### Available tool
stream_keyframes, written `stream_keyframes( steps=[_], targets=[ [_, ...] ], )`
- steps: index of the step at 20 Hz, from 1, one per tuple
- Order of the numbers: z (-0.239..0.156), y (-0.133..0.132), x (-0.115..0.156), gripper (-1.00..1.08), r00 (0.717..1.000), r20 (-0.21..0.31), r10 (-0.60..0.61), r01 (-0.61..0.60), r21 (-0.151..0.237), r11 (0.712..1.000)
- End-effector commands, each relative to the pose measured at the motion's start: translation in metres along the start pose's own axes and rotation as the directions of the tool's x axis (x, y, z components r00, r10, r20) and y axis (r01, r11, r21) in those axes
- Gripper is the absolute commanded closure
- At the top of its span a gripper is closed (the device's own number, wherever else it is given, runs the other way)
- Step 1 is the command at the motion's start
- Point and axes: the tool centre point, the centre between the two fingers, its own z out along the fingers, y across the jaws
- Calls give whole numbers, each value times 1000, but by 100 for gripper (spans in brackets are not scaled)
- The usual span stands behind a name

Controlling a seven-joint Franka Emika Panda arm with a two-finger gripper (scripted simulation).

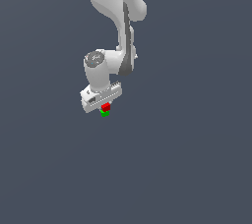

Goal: Stack the red cube on top of the green cube.

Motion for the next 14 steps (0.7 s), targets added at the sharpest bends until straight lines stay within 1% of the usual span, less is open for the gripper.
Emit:
stream_keyframes(
  steps=[1, 4, 5, 14],
  targets=[
    [3, 7, -2, 108, 1000, -1, -2, 2, 0, 1000],
    [3, 10, -2, 108, 1000, -1, -2, 2, 0, 1000],
    [3, 10, -2, -92, 1000, -1, -2, 2, 0, 1000],
    [3, 10, -2, -92, 1000, -1, -2, 2, 0, 1000]
  ],
)
